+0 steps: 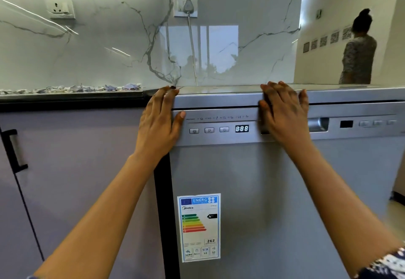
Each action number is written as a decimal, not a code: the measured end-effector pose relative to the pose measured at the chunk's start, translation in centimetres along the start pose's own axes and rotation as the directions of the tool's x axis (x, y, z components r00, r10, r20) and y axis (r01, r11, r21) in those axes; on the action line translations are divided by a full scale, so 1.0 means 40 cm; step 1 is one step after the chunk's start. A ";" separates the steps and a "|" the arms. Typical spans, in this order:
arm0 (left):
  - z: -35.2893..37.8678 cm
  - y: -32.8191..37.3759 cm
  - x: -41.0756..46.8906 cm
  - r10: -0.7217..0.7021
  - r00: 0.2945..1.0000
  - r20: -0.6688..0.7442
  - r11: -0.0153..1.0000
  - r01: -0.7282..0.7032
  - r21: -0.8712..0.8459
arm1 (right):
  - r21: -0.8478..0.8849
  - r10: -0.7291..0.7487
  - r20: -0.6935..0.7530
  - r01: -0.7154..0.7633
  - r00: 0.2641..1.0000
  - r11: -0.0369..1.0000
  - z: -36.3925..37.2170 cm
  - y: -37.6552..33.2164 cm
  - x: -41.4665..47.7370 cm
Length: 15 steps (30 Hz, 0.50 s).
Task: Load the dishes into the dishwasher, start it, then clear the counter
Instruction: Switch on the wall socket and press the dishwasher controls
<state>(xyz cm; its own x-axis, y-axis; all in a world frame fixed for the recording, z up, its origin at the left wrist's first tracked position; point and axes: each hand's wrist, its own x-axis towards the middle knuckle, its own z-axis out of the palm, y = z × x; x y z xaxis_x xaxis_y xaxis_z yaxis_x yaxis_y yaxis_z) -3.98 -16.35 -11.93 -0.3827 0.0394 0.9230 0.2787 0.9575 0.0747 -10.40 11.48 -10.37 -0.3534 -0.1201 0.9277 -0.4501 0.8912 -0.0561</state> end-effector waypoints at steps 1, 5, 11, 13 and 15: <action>0.004 0.002 0.001 -0.007 1.000 -0.008 1.000 0.006 -0.023 | 0.008 -0.020 -0.012 0.020 1.000 1.000 0.001 0.013 0.005; 0.021 0.009 -0.001 -0.039 0.997 -0.062 0.997 0.035 -0.071 | 0.022 -0.020 -0.081 0.022 0.997 1.000 0.008 0.016 0.012; 0.037 0.014 -0.006 -0.037 0.990 -0.135 0.997 0.029 -0.065 | 0.082 0.019 -0.190 -0.003 0.982 0.997 0.034 0.006 0.002; 0.042 0.005 -0.005 -0.013 0.989 -0.146 0.999 0.005 -0.051 | 0.091 0.024 -0.220 -0.004 0.975 0.996 0.043 0.004 0.002; 0.046 0.000 -0.005 0.013 0.987 -0.158 0.999 -0.019 -0.039 | 0.089 0.020 -0.240 0.001 0.971 0.996 0.050 0.006 0.001</action>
<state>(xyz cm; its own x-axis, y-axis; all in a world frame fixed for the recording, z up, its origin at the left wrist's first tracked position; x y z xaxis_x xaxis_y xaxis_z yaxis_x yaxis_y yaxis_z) -5.54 -15.84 -12.79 -0.2352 0.0063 0.9719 0.3204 0.9446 0.0714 -12.18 10.82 -11.10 -0.1554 0.0066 0.9878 -0.5214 0.8488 -0.0877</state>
